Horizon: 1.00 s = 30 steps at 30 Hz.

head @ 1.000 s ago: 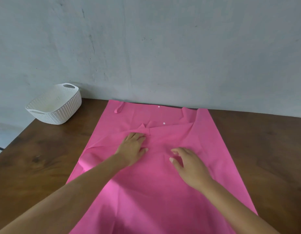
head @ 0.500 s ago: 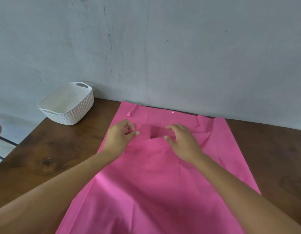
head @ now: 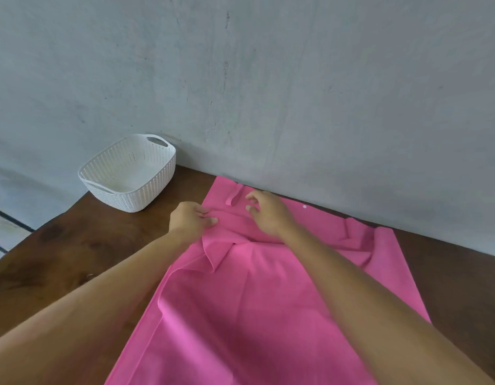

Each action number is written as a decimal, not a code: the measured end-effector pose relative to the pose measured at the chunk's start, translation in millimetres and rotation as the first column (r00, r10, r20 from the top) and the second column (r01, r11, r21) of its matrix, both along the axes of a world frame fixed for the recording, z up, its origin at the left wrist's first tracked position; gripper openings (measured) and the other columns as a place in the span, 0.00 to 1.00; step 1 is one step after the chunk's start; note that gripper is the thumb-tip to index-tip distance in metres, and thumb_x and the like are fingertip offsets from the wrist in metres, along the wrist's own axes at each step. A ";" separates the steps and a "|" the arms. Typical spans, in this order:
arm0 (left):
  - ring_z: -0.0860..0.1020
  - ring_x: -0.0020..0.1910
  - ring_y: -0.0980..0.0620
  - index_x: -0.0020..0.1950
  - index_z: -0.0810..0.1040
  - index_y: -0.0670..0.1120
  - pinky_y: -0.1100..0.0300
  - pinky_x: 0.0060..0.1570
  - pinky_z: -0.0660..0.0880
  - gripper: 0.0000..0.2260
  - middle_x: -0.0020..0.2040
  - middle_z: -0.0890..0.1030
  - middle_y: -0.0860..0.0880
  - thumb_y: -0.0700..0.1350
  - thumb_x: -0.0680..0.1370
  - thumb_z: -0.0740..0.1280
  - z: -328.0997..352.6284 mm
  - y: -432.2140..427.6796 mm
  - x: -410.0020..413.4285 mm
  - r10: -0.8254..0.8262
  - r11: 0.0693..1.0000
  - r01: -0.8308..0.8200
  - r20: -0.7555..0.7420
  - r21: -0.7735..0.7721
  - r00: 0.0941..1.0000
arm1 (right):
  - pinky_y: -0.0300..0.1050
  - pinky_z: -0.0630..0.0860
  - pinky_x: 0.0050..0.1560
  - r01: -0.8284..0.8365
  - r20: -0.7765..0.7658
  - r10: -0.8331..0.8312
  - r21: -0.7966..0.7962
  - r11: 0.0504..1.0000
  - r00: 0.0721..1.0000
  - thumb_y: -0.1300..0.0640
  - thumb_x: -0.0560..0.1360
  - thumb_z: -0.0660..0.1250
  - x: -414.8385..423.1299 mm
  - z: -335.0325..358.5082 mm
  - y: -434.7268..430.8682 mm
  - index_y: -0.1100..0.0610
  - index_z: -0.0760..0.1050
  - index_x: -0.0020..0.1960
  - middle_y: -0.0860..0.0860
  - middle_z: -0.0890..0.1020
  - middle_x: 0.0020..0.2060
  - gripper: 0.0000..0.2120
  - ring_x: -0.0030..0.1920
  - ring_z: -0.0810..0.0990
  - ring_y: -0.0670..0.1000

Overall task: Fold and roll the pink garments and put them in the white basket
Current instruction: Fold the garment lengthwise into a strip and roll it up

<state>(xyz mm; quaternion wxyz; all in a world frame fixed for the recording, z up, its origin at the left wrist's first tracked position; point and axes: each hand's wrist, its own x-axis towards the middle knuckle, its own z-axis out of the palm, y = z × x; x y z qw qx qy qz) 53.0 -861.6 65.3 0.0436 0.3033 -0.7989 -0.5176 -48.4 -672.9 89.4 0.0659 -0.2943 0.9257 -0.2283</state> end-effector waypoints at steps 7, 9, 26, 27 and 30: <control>0.78 0.46 0.52 0.56 0.84 0.41 0.59 0.47 0.74 0.15 0.47 0.80 0.50 0.42 0.72 0.80 -15.3 -19.7 -30.8 0.011 0.998 -0.015 0.068 0.055 0.998 | 0.53 0.73 0.65 -0.115 0.027 0.112 0.172 0.978 0.993 0.66 0.78 0.63 -43.6 -28.2 -49.9 0.52 0.75 0.68 0.54 0.73 0.63 0.20 0.64 0.74 0.56; 0.79 0.48 0.50 0.55 0.84 0.42 0.58 0.50 0.76 0.13 0.48 0.80 0.50 0.41 0.72 0.80 -21.0 -26.7 -39.6 0.003 0.999 -0.006 0.068 0.039 0.998 | 0.54 0.73 0.65 -0.140 0.022 0.139 0.242 0.960 0.990 0.69 0.76 0.63 -54.2 -36.4 -59.6 0.52 0.74 0.71 0.53 0.71 0.65 0.26 0.65 0.71 0.56; 0.77 0.47 0.51 0.42 0.81 0.47 0.62 0.45 0.69 0.05 0.52 0.79 0.46 0.45 0.75 0.76 -37.5 -35.7 -115.1 -0.036 0.978 0.015 -0.098 -0.207 0.995 | 0.37 0.75 0.48 0.146 0.090 -0.120 -0.392 0.908 0.989 0.62 0.77 0.68 -86.1 -32.7 -48.2 0.48 0.79 0.40 0.44 0.84 0.42 0.11 0.45 0.81 0.43; 0.76 0.48 0.51 0.43 0.82 0.46 0.62 0.49 0.68 0.05 0.53 0.77 0.47 0.44 0.75 0.76 -37.1 -34.8 -118.5 -0.037 0.974 0.011 -0.111 -0.227 0.993 | 0.35 0.75 0.47 0.169 0.119 -0.131 -0.415 0.894 0.984 0.63 0.77 0.68 -84.7 -31.7 -46.2 0.48 0.79 0.40 0.43 0.84 0.41 0.12 0.45 0.81 0.42; 0.75 0.49 0.52 0.44 0.82 0.43 0.62 0.49 0.68 0.06 0.52 0.77 0.49 0.43 0.75 0.76 -36.8 -34.3 -126.7 -0.049 0.969 0.015 -0.134 -0.248 0.990 | 0.28 0.72 0.44 0.211 0.174 -0.144 -0.473 0.855 0.974 0.65 0.76 0.68 -82.8 -29.7 -40.7 0.50 0.81 0.42 0.41 0.84 0.40 0.11 0.43 0.80 0.38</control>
